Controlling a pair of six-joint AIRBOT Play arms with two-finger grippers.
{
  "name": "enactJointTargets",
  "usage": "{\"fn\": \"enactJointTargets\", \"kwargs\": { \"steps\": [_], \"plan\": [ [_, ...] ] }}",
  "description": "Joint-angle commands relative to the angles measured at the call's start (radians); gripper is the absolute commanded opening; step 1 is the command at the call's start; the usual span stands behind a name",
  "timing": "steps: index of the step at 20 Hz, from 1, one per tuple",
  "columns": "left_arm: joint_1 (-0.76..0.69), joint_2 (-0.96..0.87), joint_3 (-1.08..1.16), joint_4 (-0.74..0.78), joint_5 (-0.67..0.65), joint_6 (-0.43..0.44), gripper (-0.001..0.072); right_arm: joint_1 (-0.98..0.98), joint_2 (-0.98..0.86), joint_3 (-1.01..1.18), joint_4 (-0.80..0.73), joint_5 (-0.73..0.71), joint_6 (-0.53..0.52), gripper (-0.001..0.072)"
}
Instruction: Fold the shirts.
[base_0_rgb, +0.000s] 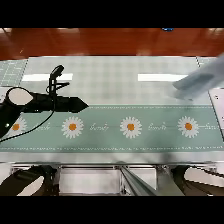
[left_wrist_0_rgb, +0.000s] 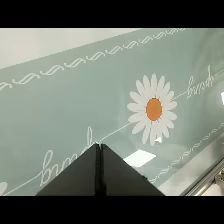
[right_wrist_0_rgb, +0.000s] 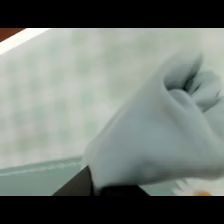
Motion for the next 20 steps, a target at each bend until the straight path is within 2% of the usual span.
{"fn": "enactJointTargets", "kwargs": {
  "steps": [1,4,7,10,12,13,14,15,19,20],
  "plan": [
    [-0.002,-0.001,0.000,0.000,0.036,0.000,0.0020,-0.133,0.089,-0.150,-0.150,0.109,-0.003,0.0023],
    [-0.002,-0.001,0.000,0.000,0.038,0.000,0.0020,-0.262,0.246,-0.406,-0.326,0.110,-0.024,0.0023],
    [-0.002,-0.001,0.000,0.000,0.044,0.000,0.0020,-0.441,0.384,-0.621,-0.472,0.107,0.013,0.0023],
    [-0.002,-0.003,0.000,0.000,0.061,0.000,0.0020,-0.528,0.473,-0.744,-0.516,0.109,0.026,0.0023],
    [-0.002,-0.003,0.000,0.000,0.063,0.000,0.0020,-0.527,0.500,-0.766,-0.625,0.117,0.004,0.0028],
    [-0.002,-0.003,0.000,0.000,0.063,0.005,0.0020,-0.527,0.510,-0.768,-0.684,0.117,0.007,0.0152],
    [-0.002,-0.004,0.000,0.000,0.064,0.012,0.0020,-0.527,0.514,-0.768,-0.719,0.117,0.018,0.0384],
    [-0.002,-0.005,0.000,0.000,0.071,0.023,0.0020,-0.527,0.514,-0.768,-0.735,0.117,0.020,0.0409],
    [0.016,-0.009,0.001,0.004,0.130,0.045,0.0020,-0.527,0.507,-0.768,-0.668,0.098,0.047,0.0407],
    [0.028,-0.010,0.001,0.009,0.131,0.058,0.0020,-0.527,0.507,-0.768,-0.626,0.086,0.068,0.0362]
  ]
}}
